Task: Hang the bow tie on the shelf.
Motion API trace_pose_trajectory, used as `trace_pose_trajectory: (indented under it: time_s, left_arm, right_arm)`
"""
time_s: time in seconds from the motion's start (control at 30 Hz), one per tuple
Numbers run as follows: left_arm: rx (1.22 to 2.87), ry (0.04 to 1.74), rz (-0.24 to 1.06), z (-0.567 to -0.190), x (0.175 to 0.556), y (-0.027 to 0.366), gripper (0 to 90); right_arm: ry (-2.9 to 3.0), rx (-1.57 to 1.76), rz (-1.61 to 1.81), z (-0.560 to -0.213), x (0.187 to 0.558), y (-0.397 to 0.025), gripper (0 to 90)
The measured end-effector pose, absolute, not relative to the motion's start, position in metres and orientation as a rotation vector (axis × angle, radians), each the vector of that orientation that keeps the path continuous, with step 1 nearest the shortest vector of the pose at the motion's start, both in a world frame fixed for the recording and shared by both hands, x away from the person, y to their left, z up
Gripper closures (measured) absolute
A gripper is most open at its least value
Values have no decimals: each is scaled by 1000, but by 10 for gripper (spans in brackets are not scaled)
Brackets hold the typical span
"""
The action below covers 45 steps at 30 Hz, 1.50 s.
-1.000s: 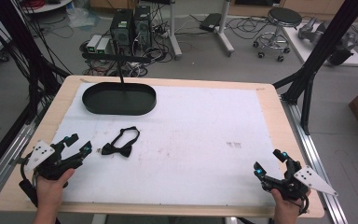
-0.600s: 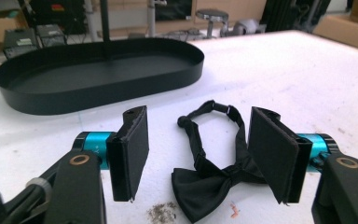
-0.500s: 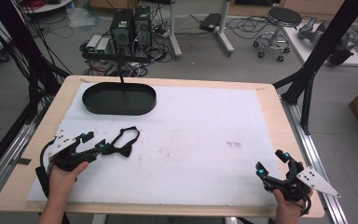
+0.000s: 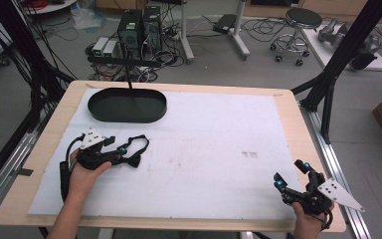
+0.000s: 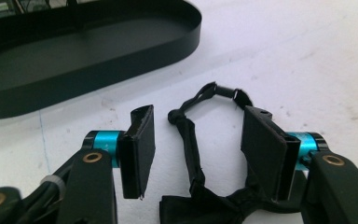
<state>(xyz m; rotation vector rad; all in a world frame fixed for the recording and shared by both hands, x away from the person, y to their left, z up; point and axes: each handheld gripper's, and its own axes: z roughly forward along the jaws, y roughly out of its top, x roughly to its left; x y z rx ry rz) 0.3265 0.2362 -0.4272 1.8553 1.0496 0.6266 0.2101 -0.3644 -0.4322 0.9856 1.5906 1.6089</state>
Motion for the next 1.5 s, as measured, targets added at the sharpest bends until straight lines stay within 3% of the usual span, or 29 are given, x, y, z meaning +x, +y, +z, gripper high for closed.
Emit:
trace_pose_trajectory:
  time_s: [0.1, 0.33, 0.47, 1.0, 1.07, 1.5]
  left_arm:
    - [1873, 1086, 633, -430, 331, 233, 504]
    - [1924, 1103, 620, -436, 338, 228, 527]
    - [1937, 1099, 605, -439, 340, 226, 606]
    - [2009, 1127, 559, -448, 346, 224, 774]
    - [2010, 1120, 543, -448, 346, 224, 855]
    - [1925, 1050, 606, -437, 340, 225, 872]
  right_arm:
    - [1592, 983, 1608, -432, 210, -365, 114]
    - [1595, 985, 1608, -432, 210, -364, 114]
    - [1596, 983, 1605, -431, 210, -365, 114]
    - [1611, 969, 1595, -430, 211, -360, 114]
    - [1616, 968, 1592, -430, 211, -359, 113]
    - [1621, 964, 1586, -430, 211, -357, 114]
